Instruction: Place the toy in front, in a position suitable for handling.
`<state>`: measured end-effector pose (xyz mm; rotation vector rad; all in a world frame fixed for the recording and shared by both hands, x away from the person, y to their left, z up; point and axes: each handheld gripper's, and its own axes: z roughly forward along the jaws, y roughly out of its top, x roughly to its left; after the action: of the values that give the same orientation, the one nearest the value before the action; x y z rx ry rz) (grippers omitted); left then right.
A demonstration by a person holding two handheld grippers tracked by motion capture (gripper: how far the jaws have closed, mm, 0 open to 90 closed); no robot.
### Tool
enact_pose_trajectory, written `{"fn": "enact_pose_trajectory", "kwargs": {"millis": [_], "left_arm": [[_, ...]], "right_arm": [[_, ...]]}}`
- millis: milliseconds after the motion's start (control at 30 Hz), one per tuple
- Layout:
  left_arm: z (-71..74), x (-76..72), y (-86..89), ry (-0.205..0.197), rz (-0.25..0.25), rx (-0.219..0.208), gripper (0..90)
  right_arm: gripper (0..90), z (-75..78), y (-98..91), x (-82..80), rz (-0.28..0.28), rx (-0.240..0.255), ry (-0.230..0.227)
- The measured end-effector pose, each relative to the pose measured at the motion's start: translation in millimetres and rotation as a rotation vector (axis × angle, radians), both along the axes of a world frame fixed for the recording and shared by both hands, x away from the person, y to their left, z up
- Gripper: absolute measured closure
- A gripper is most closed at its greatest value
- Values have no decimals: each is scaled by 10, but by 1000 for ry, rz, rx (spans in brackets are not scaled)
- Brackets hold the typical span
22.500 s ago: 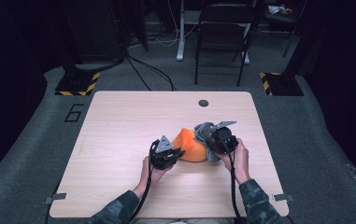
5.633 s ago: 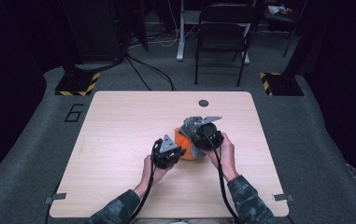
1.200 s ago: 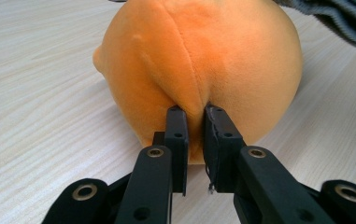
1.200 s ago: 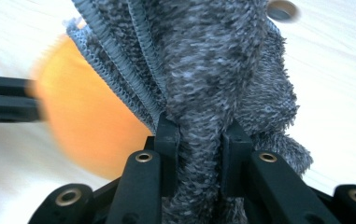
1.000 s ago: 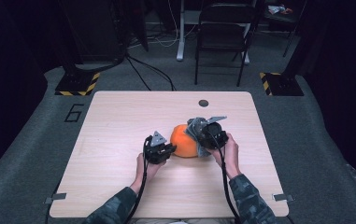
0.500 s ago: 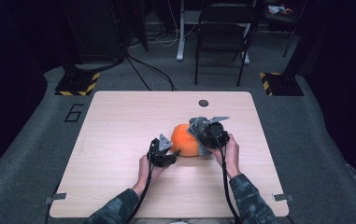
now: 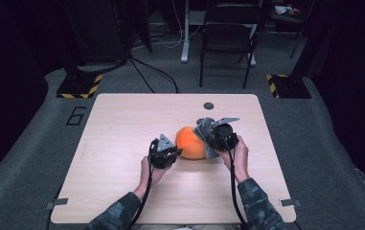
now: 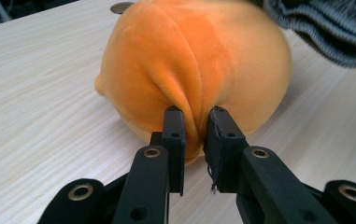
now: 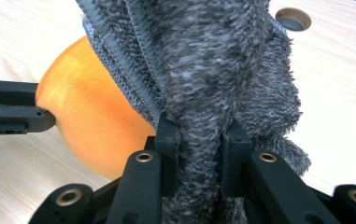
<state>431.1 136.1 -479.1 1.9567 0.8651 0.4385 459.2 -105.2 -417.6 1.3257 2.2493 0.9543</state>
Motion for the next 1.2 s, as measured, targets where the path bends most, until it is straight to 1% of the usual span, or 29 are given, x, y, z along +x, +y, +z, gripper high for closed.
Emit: {"fn": "enact_pose_trajectory", "kwargs": {"millis": [67,133,200,233,333,367,433,500,567,600,633,700,733,767,800,833,867,900,933,967,1000,1067,1200], "left_arm": [[-5,13,21,10,5,-12,784],[-17,26,35,26,8,-27,784],[-26,27,34,29,13,-33,784],[-26,29,37,29,11,-22,783],[-39,32,34,27,14,-19,782],[-40,32,33,26,15,-18,782],[-41,24,18,21,16,-19,782],[-38,13,-2,16,7,-19,782],[-37,-2,-26,7,-1,-10,782],[-33,-3,-26,11,-9,-6,781],[-38,-6,-37,5,-6,-11,782],[-38,-14,-45,6,-16,-10,781],[-34,-16,-43,8,-22,-3,781],[-40,-17,-51,0,-16,-6,781],[-39,-18,-50,1,-17,-5,781],[-36,-14,-40,4,-21,1,781],[-42,-15,-38,13,-20,-5,781],[-47,-10,-33,6,-19,-2,781],[-53,-8,-31,5,-19,-5,781],[-54,-6,-29,3,-19,-4,781],[-56,-6,-28,6,-18,-8,781],[-58,-3,-24,7,-19,-8,781],[-63,-1,-20,8,-19,-10,781]], "right_arm": [[730,56,36,-30,17,4,-16],[730,69,52,-42,20,9,-16],[730,100,108,-67,35,1,-25],[729,110,135,-81,45,-3,-27],[728,110,225,-110,76,-28,-31],[729,107,249,-118,80,-35,-27],[728,112,293,-122,82,-50,-35],[729,130,327,-121,86,-47,-35],[729,158,377,-119,100,-46,-47],[728,167,401,-118,106,-46,-45],[728,170,423,-120,105,-45,-47],[728,162,483,-123,130,-43,-60],[728,149,513,-124,141,-25,-62],[728,132,535,-120,157,-19,-60],[728,115,558,-116,160,-33,-54],[729,84,585,-112,158,-51,-53],[730,42,597,-106,158,-64,-51],[730,18,595,-104,149,-68,-47],[730,12,576,-87,156,-74,-50],[730,12,550,-70,147,-59,-43],[730,20,527,-68,136,-62,-34],[728,26,465,-44,121,-70,-37],[726,21,326,16,77,-72,-22]]}}
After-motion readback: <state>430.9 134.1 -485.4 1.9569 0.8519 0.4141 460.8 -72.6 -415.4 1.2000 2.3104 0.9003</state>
